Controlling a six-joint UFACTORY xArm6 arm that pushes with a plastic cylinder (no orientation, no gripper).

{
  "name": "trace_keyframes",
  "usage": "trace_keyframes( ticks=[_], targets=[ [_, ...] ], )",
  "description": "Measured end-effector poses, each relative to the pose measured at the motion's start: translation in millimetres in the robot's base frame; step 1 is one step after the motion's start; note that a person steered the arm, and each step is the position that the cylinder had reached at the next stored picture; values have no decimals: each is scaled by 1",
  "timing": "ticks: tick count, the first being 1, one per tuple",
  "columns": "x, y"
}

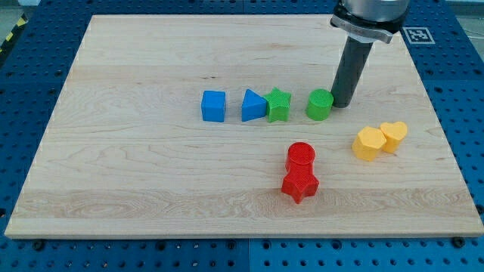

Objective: Separate the yellow blocks

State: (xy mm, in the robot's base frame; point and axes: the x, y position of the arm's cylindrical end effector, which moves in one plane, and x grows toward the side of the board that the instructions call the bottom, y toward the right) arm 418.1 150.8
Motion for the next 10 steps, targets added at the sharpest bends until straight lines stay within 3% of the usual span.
trace_keyframes(
  ticks=[3,4,6,8,10],
  targets=[
    [-1,78],
    [0,78],
    [45,78],
    [48,78],
    [52,39]
  ],
)
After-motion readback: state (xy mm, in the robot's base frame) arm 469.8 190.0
